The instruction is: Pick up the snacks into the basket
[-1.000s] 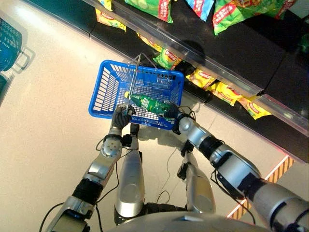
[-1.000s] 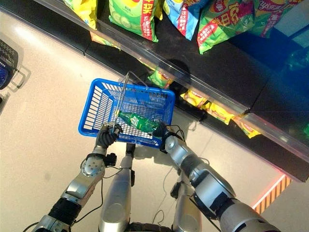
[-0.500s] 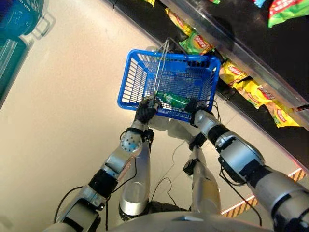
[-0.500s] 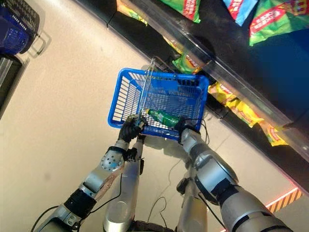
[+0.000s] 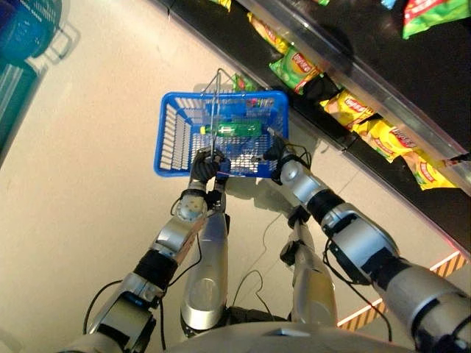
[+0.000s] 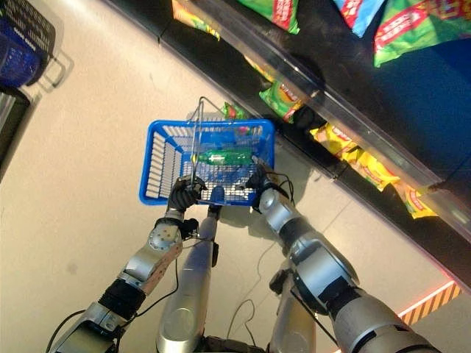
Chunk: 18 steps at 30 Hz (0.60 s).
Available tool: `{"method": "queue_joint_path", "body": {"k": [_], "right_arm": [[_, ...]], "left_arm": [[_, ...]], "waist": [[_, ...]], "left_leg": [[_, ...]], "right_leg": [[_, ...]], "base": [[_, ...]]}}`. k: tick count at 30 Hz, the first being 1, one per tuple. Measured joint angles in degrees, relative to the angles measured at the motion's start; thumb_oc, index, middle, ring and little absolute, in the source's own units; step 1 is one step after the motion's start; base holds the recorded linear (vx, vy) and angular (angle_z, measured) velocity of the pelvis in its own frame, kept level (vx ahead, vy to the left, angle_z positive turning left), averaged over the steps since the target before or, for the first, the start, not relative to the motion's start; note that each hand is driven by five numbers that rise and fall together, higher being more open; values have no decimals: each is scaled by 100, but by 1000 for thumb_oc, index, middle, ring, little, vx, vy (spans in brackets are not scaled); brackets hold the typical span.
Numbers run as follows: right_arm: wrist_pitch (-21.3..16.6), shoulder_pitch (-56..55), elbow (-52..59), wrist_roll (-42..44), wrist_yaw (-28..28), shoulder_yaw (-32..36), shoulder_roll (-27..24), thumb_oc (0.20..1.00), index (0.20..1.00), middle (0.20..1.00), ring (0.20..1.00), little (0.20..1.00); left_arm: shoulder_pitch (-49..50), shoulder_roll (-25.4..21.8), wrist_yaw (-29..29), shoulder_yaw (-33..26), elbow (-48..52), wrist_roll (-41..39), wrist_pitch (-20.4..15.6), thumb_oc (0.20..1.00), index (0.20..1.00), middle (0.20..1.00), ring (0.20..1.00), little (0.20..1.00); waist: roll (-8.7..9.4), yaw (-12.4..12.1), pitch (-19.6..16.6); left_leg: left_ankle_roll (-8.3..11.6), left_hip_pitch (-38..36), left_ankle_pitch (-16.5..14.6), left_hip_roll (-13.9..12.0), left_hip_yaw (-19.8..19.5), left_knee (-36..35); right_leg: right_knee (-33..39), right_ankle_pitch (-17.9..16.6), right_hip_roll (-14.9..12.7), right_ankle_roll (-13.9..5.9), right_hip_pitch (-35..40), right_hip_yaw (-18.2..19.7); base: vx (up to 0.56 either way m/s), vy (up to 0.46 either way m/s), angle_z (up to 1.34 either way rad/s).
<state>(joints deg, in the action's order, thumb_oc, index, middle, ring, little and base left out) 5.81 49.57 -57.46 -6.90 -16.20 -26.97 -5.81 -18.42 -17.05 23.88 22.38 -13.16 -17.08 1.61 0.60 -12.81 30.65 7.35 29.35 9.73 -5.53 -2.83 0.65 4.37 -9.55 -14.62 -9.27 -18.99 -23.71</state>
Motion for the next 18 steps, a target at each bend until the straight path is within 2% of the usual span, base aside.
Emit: {"method": "queue_joint_path", "body": {"k": [3, 5, 6, 8, 12, 15, 18], "right_arm": [[-36, -221, 162, 418, -131, 191, 81, 1000, 1000, 1000, 1000, 1000], [42, -814, 1596, 888, -256, 123, -311, 1000, 1000, 1000, 1000, 1000], [-392, -1272, 1901, 947, -305, 382, -418, 1000, 1000, 1000, 1000, 1000], [-334, -1634, 1827, 1125, -355, 475, -521, 1000, 1000, 1000, 1000, 1000], [-341, -2354, 2231, 1208, -360, 704, -854, 1000, 1000, 1000, 1000, 1000], [-381, -2878, 3024, 1228, -353, 991, -971, 1000, 1000, 1000, 1000, 1000], [-584, -3324, 3981, 1223, -294, 1081, -1104, 1000, 1000, 1000, 1000, 1000]], "left_arm": [[78, -6, 65, -98, -190, -33, 1, 200, 200, 200, 200, 200], [262, 82, 98, -392, -198, -64, -4, 200, 200, 200, 200, 200], [407, 62, 111, -526, -243, -74, -1, 200, 200, 200, 200, 200], [611, 62, 105, -620, -377, -183, -17, 200, 200, 200, 200, 200], [815, 135, 105, -690, -533, -182, -21, 200, 200, 200, 200, 200], [931, 186, 90, -768, -690, -166, 14, 200, 200, 200, 200, 200], [981, 186, 90, -879, -801, -69, 26, 200, 200, 200, 200, 200]], "waist": [[1, 97, -1], [12, 170, -1], [16, 272, -1], [16, 328, -2], [16, 581, -3], [16, 698, -3], [19, 750, -1]], "left_leg": [[-1, -178, -1, -14, 52, -13], [-6, -224, 0, -30, 128, -33], [-21, -293, 13, -29, 169, -38], [-22, -474, 11, -34, 279, -63], [-32, -525, 38, -50, 282, -134], [-33, -587, 39, -61, 343, -147], [-35, -762, 39, -71, 450, -187]], "right_leg": [[-30, -2, 0, -1, 119, 70], [-91, -8, -4, -8, 87, 144], [-118, -12, -21, -6, 109, 196], [-107, -22, -24, -9, 195, 303], [-94, -51, -6, -1, 213, 328], [-84, -68, 0, 4, 223, 397], [-78, -96, 0, 4, 312, 469]], "base": [[-6, 8, -10], [-7, -23, -15], [-26, -30, -14], [-20, -27, -22], [-6, -10, -4], [-4, -12, -9], [3, -11, -13]]}}
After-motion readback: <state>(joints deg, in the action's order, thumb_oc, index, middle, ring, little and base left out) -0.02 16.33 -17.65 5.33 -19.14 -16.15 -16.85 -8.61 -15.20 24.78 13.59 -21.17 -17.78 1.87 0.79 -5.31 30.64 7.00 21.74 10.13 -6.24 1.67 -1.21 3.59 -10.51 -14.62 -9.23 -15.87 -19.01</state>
